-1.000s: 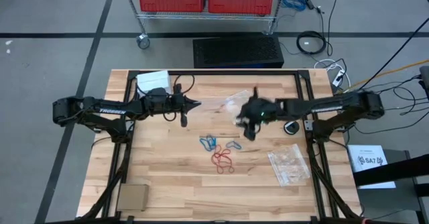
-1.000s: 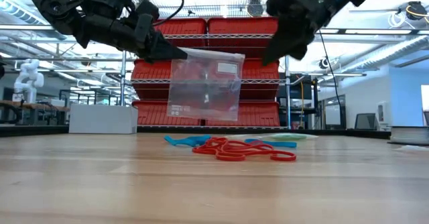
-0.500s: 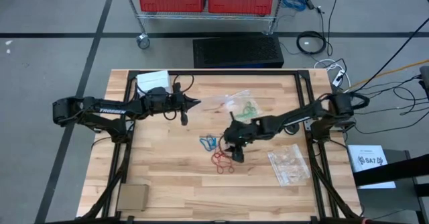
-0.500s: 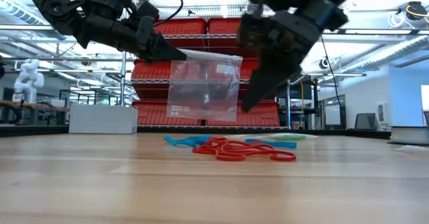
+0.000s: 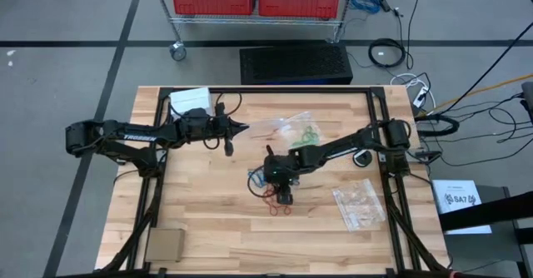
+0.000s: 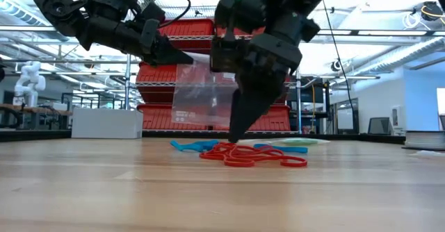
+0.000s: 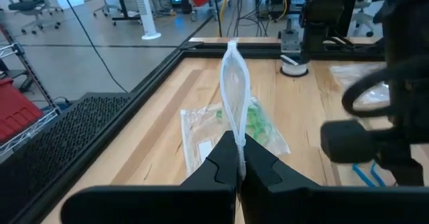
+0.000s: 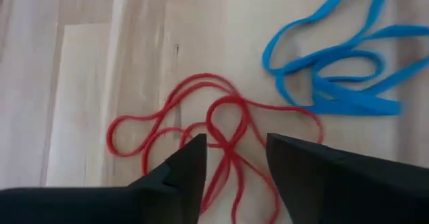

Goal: Sort rubber bands
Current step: Put the red rubber band into the top left transparent zip lock bag

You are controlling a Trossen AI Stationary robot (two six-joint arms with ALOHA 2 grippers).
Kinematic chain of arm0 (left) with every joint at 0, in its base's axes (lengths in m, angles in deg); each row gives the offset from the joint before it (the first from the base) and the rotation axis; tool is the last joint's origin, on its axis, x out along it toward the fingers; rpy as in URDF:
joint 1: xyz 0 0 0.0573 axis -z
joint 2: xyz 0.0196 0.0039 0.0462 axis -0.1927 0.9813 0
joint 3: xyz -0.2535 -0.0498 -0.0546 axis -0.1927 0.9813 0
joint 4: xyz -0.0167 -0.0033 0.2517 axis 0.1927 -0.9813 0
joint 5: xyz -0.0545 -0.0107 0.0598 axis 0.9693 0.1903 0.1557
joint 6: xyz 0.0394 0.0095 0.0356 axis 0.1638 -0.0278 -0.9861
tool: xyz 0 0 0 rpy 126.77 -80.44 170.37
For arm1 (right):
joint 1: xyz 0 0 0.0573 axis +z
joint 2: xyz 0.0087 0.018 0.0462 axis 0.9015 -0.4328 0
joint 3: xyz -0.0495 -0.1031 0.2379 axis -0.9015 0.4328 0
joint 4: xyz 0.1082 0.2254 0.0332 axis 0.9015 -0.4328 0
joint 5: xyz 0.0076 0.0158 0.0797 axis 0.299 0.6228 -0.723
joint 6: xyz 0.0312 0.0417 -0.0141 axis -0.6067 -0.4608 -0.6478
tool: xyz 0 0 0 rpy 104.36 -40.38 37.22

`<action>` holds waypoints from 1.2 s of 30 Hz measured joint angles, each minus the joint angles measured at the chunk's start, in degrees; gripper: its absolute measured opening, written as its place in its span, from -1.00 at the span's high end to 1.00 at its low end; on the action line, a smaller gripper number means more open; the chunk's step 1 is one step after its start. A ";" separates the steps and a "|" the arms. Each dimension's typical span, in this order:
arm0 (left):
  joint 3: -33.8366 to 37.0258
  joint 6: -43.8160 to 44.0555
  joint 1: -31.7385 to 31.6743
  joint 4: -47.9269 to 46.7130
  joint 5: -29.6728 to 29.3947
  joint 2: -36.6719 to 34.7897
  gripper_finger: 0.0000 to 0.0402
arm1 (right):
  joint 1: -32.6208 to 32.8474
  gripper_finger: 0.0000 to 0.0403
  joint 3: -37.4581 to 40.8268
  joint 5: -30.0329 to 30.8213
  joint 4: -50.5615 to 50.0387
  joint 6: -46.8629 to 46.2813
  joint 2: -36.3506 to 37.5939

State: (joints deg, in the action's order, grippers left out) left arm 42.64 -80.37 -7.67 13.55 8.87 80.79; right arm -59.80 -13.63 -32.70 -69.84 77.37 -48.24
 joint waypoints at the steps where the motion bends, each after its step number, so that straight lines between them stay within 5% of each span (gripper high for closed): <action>1: 0.00 -0.09 0.00 0.10 0.00 0.00 0.99 | -0.08 0.29 -0.08 -0.83 0.08 -0.32 -0.51; 15: 0.00 -1.23 0.00 0.20 0.00 0.00 0.99 | -1.29 0.96 -0.17 -4.12 1.31 -1.58 -1.53; 36: 0.00 -1.17 -0.03 0.51 0.02 0.00 0.99 | -0.31 1.00 -18.28 0.84 -27.83 2.80 6.83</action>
State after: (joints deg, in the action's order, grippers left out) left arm 42.64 -81.54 -7.70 14.06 8.89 80.79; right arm -60.11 -31.92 -31.86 -97.67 80.17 -41.42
